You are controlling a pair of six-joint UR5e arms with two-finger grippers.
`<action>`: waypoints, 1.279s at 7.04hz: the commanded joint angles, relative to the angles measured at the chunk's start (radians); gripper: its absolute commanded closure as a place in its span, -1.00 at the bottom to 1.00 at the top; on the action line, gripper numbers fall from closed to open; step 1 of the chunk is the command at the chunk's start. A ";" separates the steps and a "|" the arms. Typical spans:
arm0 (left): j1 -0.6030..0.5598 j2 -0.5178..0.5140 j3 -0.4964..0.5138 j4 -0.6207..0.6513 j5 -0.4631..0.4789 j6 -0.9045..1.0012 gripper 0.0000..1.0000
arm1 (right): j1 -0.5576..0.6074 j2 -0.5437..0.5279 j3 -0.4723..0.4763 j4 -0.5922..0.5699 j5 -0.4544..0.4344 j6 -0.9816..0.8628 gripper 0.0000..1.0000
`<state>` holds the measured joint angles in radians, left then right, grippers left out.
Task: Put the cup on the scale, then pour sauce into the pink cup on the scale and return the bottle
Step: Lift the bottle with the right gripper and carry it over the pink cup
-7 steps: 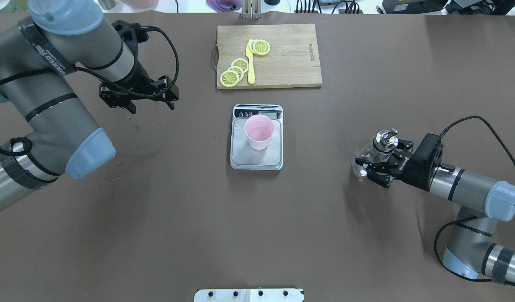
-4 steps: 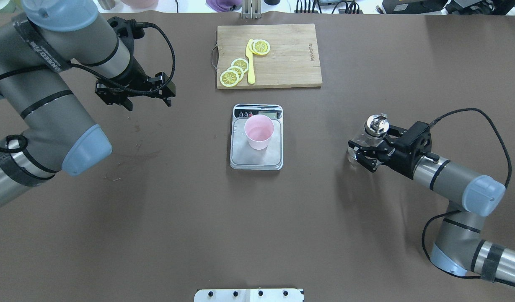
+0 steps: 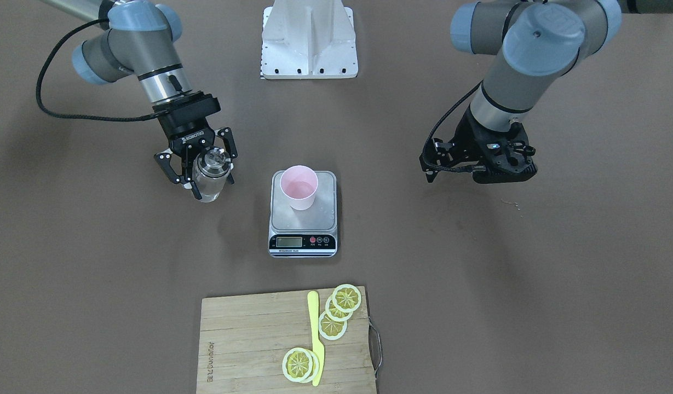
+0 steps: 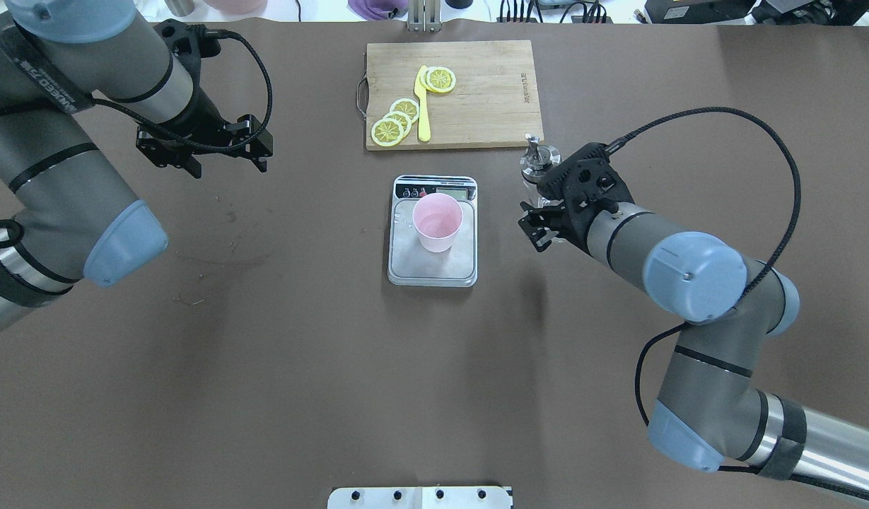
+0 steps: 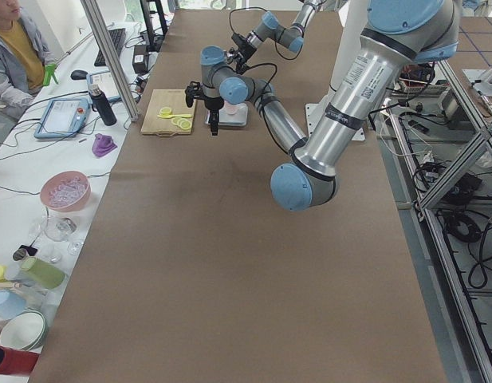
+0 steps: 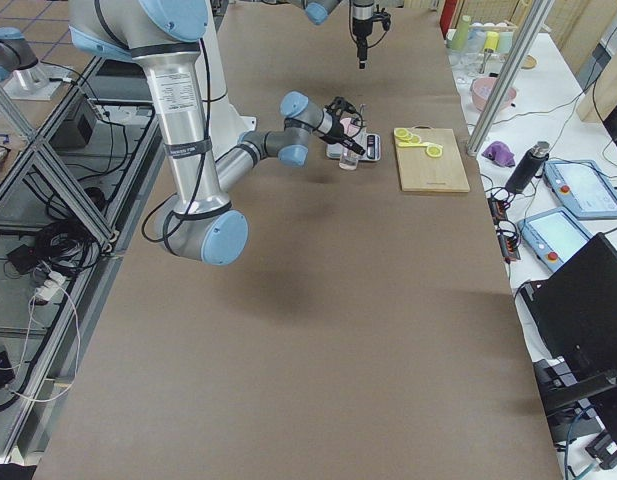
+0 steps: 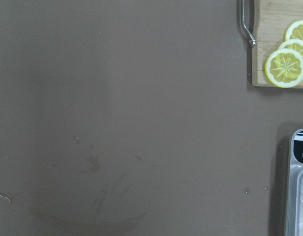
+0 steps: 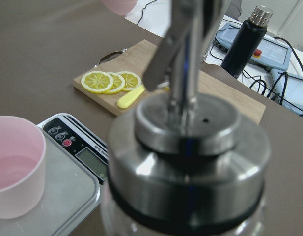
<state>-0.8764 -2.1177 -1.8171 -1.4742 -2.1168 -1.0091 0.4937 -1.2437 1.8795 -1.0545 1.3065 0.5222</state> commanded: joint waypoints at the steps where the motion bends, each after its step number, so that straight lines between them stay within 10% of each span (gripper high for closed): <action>1: -0.007 0.005 -0.001 0.000 0.000 0.003 -0.94 | -0.030 0.072 0.033 -0.310 0.000 -0.004 1.00; 3: -0.025 0.056 -0.022 0.000 0.000 0.084 -0.94 | -0.040 0.162 0.036 -0.607 0.008 -0.054 1.00; 9: -0.042 0.110 -0.030 -0.005 0.006 0.145 -0.94 | -0.063 0.263 0.030 -0.891 -0.050 -0.338 1.00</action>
<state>-0.9181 -2.0178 -1.8461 -1.4778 -2.1142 -0.8669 0.4305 -0.9924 1.9145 -1.9123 1.2773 0.2004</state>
